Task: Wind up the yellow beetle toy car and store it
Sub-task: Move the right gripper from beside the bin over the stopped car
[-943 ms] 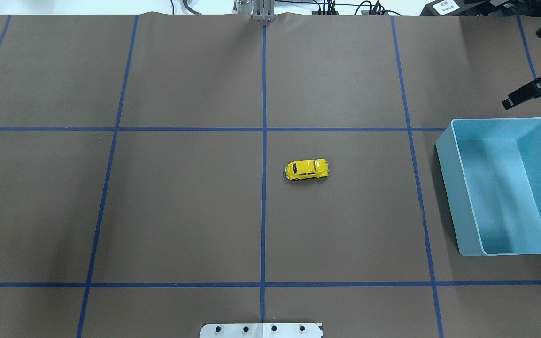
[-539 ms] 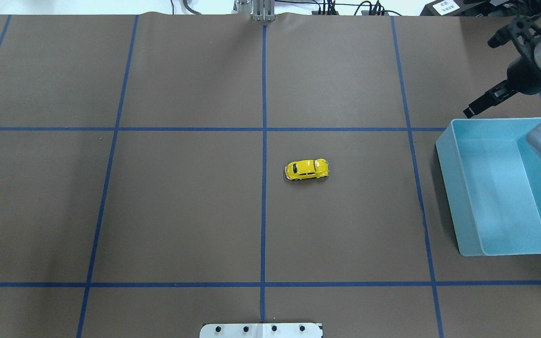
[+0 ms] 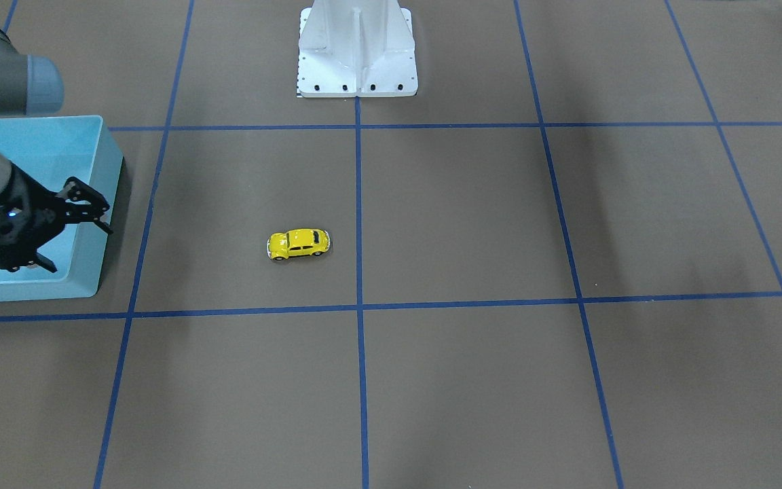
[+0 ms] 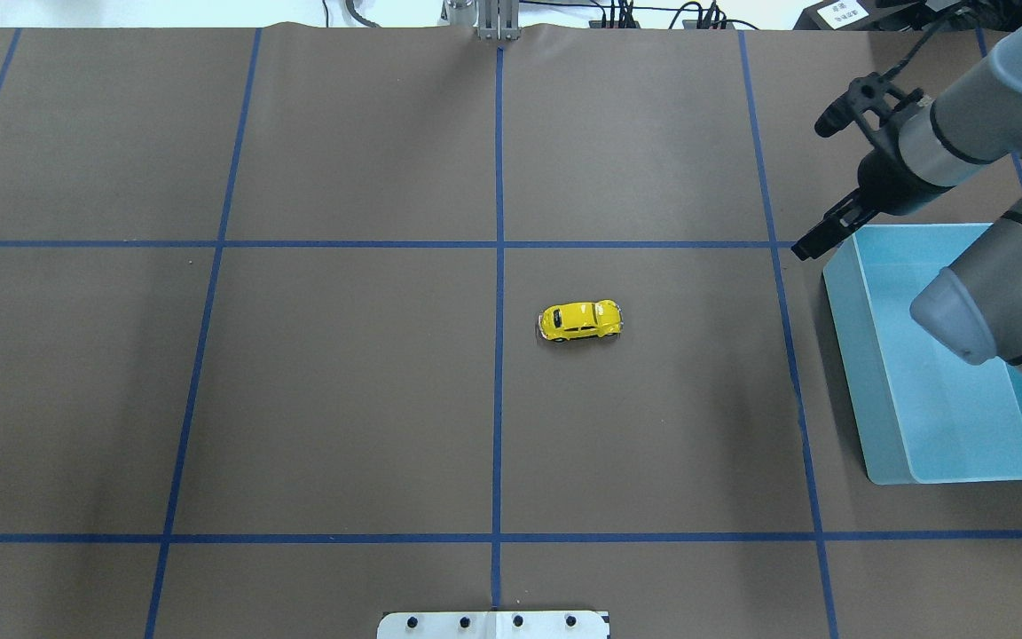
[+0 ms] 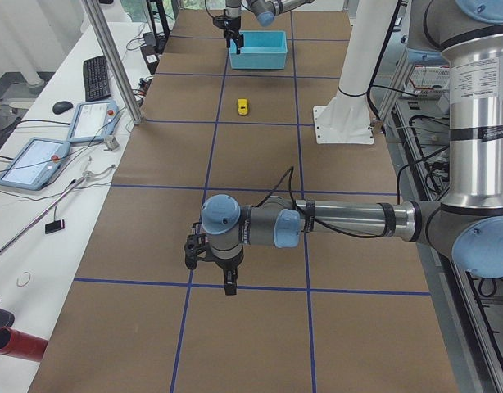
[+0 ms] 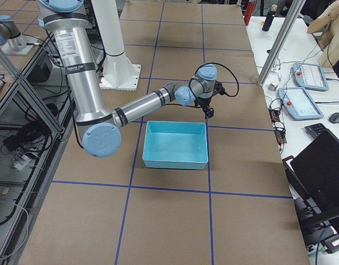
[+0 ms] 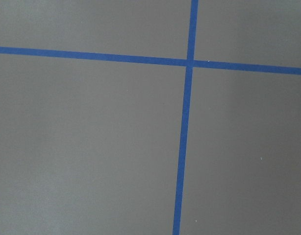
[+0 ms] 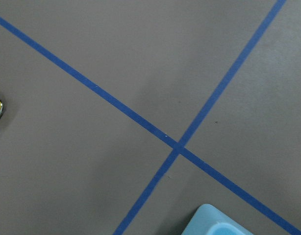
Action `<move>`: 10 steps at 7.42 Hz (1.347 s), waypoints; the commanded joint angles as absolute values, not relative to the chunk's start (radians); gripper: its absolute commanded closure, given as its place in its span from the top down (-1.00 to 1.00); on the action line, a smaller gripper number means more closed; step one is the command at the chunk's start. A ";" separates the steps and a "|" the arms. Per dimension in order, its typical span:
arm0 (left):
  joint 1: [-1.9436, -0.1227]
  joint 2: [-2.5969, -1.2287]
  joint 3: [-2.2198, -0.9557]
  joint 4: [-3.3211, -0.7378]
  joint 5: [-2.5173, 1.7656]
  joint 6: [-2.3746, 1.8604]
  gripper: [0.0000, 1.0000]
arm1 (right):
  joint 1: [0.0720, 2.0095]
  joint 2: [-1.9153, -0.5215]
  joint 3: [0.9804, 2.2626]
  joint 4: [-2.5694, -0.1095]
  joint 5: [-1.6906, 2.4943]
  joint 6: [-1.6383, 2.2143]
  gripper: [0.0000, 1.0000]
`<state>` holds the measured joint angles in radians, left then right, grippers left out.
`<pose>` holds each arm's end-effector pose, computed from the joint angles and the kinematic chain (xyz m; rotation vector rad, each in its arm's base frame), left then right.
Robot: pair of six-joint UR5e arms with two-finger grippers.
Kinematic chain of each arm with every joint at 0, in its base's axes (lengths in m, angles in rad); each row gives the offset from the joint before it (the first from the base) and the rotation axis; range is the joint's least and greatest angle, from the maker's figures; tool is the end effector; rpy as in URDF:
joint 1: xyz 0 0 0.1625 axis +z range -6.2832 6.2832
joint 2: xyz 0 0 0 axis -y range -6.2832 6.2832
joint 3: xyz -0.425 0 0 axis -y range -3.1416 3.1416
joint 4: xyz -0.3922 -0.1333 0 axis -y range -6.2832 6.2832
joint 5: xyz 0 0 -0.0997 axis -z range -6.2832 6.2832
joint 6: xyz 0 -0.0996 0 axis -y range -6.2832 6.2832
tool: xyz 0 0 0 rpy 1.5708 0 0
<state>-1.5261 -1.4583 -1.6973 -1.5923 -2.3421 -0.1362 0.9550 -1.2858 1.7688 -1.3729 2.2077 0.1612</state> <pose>-0.0439 -0.4490 0.6471 -0.0361 0.7713 -0.0732 -0.2830 -0.5282 0.3877 0.3829 -0.8288 -0.6398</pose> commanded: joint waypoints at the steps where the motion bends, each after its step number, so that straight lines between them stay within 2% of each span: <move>1: -1.526 -1.454 -1.697 -1.592 -2.344 -0.137 1.00 | 0.885 -1.237 1.780 -1.362 2.190 0.149 0.99; 5: -1.526 -1.454 -1.695 -1.591 -2.344 -0.137 1.00 | 0.634 -1.065 1.743 -1.382 2.030 0.115 0.99; 6: -1.526 -1.454 -1.694 -1.591 -2.344 -0.137 1.00 | 0.621 -1.005 1.682 -1.382 1.987 -0.003 0.99; 7: -1.526 -1.454 -1.695 -1.591 -2.344 -0.137 1.00 | 0.638 -1.003 1.663 -1.382 1.983 -0.137 0.99; 10: -1.526 -1.454 -1.695 -1.591 -2.344 -0.137 1.00 | 0.608 -0.985 1.632 -1.376 1.919 -0.166 0.99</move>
